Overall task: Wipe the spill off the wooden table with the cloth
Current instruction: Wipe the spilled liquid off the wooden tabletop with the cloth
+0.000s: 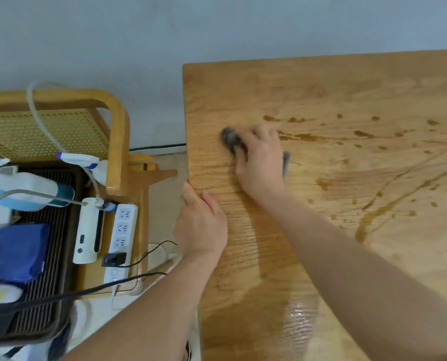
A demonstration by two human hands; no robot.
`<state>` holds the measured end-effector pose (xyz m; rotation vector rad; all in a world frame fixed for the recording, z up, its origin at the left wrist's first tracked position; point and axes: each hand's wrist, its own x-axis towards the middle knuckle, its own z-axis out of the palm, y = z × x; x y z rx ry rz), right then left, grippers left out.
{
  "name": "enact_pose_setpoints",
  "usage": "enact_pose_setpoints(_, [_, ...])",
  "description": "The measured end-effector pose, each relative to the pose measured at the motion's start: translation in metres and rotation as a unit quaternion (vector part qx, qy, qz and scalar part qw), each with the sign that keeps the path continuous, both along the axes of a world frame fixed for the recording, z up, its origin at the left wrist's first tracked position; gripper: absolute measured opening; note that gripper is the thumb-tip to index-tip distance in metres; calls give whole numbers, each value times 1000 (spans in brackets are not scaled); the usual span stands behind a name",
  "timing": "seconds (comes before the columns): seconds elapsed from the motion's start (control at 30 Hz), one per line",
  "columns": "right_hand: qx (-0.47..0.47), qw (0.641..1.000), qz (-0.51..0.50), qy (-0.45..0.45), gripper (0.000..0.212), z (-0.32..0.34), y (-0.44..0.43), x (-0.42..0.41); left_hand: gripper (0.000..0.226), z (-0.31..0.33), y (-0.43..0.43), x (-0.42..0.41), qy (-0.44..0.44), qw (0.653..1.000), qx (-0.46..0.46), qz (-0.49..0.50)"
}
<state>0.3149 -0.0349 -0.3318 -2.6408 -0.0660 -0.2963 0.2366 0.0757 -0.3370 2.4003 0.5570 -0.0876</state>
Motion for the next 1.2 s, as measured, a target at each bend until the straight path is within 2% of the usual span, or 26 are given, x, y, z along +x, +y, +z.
enact_pose_setpoints(0.13, [47,995,84,11,16,3,7,-116,41,0,0,2,11,1000,-4,14])
enact_pose_setpoints(0.23, [26,995,98,23,14,-2,-18,-141,35,6,-1,1,7,1000,11,4])
enact_pose_setpoints(0.3, [3,999,47,4,13,-5,-26,-131,34,7,0,2,-7,1000,14,0])
enact_pose_setpoints(0.4, [12,992,-127,-6,14,-5,-14,-107,41,-5,2,4,-24,999,28,-1])
enact_pose_setpoints(0.43, [22,988,-153,-11,14,-4,-6,-107,43,-8,2,4,-30,999,32,-1])
enact_pose_setpoints(0.47, [27,988,-149,-13,14,-3,1,-114,44,-10,3,2,-34,999,37,0])
enact_pose_setpoints(0.57, [27,999,-28,15,11,-1,15,-181,47,-10,1,-2,-33,997,65,-6])
enact_pose_setpoints(0.63, [22,999,17,33,11,-1,2,-218,52,-11,3,-1,-33,994,102,-21])
enact_pose_setpoints(0.7, [2,999,-32,7,11,-5,-28,-231,54,-7,7,-4,-41,988,142,-53])
enact_pose_setpoints(0.77, [-4,991,-133,-22,14,-5,-57,-231,56,-1,4,-21,-52,972,187,-134])
enact_pose_setpoints(0.83, [28,966,-254,-23,14,-5,-54,-230,59,6,-18,-54,-44,944,207,-253])
enact_pose_setpoints(0.9, [60,939,-337,-14,11,-6,-23,-231,60,3,-41,-89,-29,921,186,-342])
enact_pose_setpoints(0.93, [68,939,-336,-22,12,-6,-10,-233,62,2,-48,-100,-29,912,179,-367])
enact_pose_setpoints(0.97, [57,954,-294,-30,12,-7,-6,-238,63,1,-51,-104,-25,905,184,-384])
enact_pose_setpoints(1.03, [9,981,-191,-32,12,-9,-33,-250,60,-3,-48,-103,-19,888,212,-408])
enact_pose_setpoints(1.07, [-6,983,-182,-36,12,-10,-56,-258,60,-3,-46,-102,-14,884,220,-412])
enact_pose_setpoints(1.1, [-12,975,-217,-41,12,-10,-80,-264,60,-2,-44,-102,-12,884,225,-409])
enact_pose_setpoints(1.2, [-1,923,-382,-44,8,-9,-133,-267,60,0,-50,-103,-14,885,223,-408])
